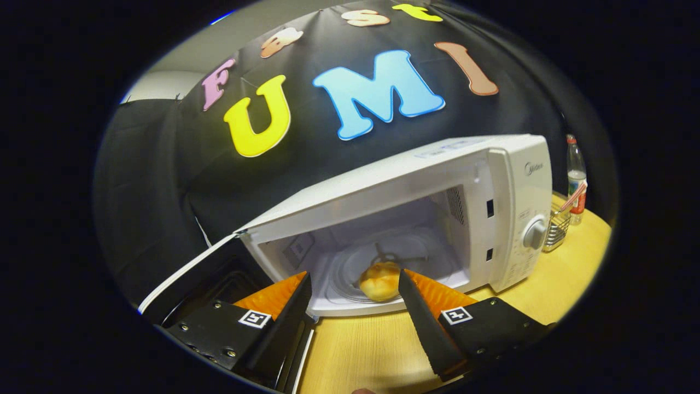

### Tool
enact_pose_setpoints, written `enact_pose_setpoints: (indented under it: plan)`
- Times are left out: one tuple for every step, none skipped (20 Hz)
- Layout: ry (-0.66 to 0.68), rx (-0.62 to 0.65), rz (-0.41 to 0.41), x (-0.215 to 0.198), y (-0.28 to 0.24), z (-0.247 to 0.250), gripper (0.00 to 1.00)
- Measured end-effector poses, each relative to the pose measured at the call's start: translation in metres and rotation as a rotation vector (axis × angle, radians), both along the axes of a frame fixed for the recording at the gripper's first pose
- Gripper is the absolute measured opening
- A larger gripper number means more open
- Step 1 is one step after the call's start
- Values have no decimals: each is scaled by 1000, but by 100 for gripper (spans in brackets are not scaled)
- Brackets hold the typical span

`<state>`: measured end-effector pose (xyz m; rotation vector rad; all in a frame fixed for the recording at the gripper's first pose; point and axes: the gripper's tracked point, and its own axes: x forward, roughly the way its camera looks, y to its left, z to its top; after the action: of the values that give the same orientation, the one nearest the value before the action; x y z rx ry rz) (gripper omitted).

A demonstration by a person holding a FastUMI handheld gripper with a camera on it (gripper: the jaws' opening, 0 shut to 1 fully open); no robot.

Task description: Open the microwave, put the food inside, and close the microwave door.

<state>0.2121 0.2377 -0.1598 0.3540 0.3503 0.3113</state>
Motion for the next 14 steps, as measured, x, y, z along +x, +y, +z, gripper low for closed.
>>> enact_pose_setpoints:
  plan:
    - [-16, -17, 6, -12, -3, 8, 97]
    - [-33, -32, 15, -24, -6, 16, 97]
    - [-48, -47, 26, -36, -8, 24, 97]
    - [-63, -59, 30, -48, -12, 32, 97]
    - [-82, -65, 35, -59, -14, 41, 97]
    - [-100, -72, 40, -71, -16, 49, 97]
    - [-115, -84, 47, -83, -18, 55, 97]
    - [-129, -98, 52, -94, -20, 60, 97]
    - [-138, -107, 59, -104, -21, 64, 97]
    - [-146, -114, 66, -116, -22, 68, 97]
    - [-154, -117, 70, -127, -23, 71, 97]
    - [-163, -121, 74, -138, -23, 74, 97]
    - [-170, -126, 78, -149, -23, 77, 97]
    - [-178, -131, 86, -160, -23, 79, 97]
